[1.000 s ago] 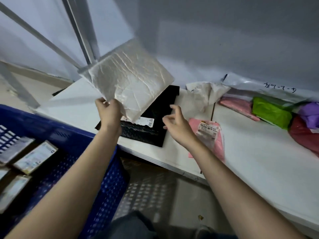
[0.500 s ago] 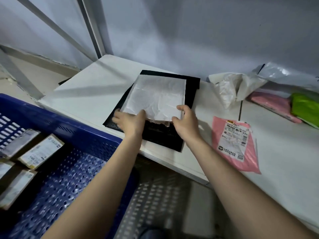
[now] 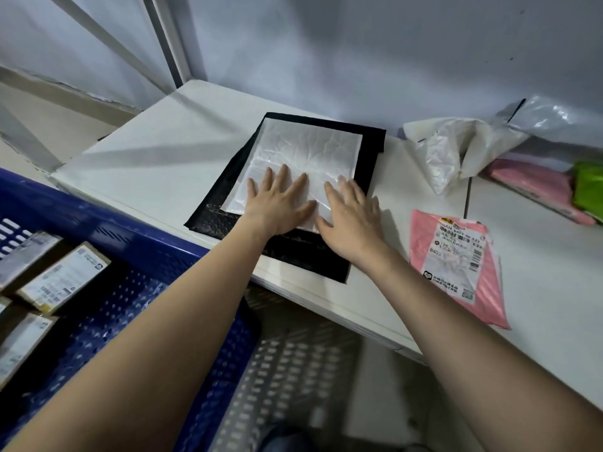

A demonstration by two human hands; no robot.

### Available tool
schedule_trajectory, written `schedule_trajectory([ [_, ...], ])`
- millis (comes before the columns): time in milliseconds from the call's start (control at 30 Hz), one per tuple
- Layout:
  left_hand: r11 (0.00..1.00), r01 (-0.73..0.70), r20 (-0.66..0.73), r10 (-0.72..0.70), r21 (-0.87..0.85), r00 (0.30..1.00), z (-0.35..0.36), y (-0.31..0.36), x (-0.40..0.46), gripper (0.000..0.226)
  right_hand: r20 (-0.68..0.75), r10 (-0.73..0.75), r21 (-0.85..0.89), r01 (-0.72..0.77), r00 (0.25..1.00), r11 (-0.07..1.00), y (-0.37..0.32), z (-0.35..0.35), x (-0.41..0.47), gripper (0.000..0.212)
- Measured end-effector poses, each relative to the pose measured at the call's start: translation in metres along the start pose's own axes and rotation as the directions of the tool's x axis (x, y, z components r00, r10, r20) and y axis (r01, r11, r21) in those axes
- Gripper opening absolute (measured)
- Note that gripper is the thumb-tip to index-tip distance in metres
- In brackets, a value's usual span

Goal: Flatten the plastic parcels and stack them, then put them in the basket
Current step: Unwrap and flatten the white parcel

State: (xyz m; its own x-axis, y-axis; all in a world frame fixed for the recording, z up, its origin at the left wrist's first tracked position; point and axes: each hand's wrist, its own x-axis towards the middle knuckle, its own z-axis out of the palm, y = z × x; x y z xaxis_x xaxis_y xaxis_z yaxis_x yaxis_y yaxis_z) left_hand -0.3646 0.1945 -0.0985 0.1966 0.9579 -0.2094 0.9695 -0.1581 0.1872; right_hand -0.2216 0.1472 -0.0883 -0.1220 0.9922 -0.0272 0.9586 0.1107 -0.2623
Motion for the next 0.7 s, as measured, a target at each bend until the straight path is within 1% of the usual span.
schedule_trajectory([
  [33, 1.000, -0.010, 0.024, 0.010, 0.004, 1.000, 0.001, -0.003, 0.001, 0.066, 0.061, -0.003, -0.022, 0.005, 0.998, 1.000, 0.002, 0.003, 0.001, 0.060],
  [67, 1.000, -0.019, 0.035, 0.019, 0.003, 0.999, 0.003, -0.005, 0.001, 0.066, 0.083, -0.003, -0.046, 0.007, 0.997, 0.999, 0.003, 0.006, 0.000, 0.060],
  [167, 0.999, -0.030, 0.042, 0.029, 0.011, 0.999, 0.007, -0.007, 0.000, 0.065, 0.034, -0.022, -0.120, 0.026, 0.999, 0.992, 0.001, 0.008, -0.001, 0.058],
  [233, 0.999, -0.018, 0.060, 0.016, 0.038, 0.998, 0.004, -0.005, 0.000, 0.066, 0.040, -0.018, -0.108, 0.022, 0.999, 0.994, 0.000, 0.006, 0.001, 0.057],
  [300, 0.995, 0.012, 0.056, -0.018, 0.102, 0.998, 0.001, -0.001, 0.000, 0.067, 0.094, -0.008, -0.050, 0.013, 0.996, 0.999, 0.002, 0.002, 0.002, 0.059],
  [367, 0.982, 0.055, -0.023, -0.051, 0.180, 0.998, -0.001, 0.005, -0.004, 0.070, 0.140, 0.000, 0.016, -0.003, 0.990, 1.000, 0.007, -0.004, -0.003, 0.063],
  [433, 0.969, 0.062, -0.157, -0.024, 0.239, 0.987, -0.002, 0.014, -0.010, 0.073, 0.117, -0.001, 0.044, -0.005, 0.993, 0.999, 0.017, -0.011, -0.013, 0.067],
  [467, 0.970, 0.053, -0.223, 0.001, 0.236, 0.975, -0.003, 0.020, -0.013, 0.074, 0.091, -0.004, 0.039, 0.000, 0.996, 0.999, 0.022, -0.016, -0.018, 0.068],
  [533, 0.987, 0.028, -0.309, 0.023, 0.161, 0.951, -0.008, 0.033, -0.019, 0.074, 0.043, 0.003, 0.016, -0.003, 0.999, 1.000, 0.037, -0.028, -0.027, 0.069],
  [600, 0.994, -0.004, -0.331, 0.039, 0.107, 0.943, -0.016, 0.048, -0.023, 0.074, 0.014, 0.033, 0.011, -0.034, 0.999, 0.999, 0.052, -0.043, -0.036, 0.070],
  [700, 0.994, -0.054, -0.319, 0.081, 0.093, 0.944, -0.025, 0.074, -0.026, 0.075, 0.008, 0.107, 0.042, -0.107, 0.994, 0.993, 0.074, -0.063, -0.050, 0.070],
])
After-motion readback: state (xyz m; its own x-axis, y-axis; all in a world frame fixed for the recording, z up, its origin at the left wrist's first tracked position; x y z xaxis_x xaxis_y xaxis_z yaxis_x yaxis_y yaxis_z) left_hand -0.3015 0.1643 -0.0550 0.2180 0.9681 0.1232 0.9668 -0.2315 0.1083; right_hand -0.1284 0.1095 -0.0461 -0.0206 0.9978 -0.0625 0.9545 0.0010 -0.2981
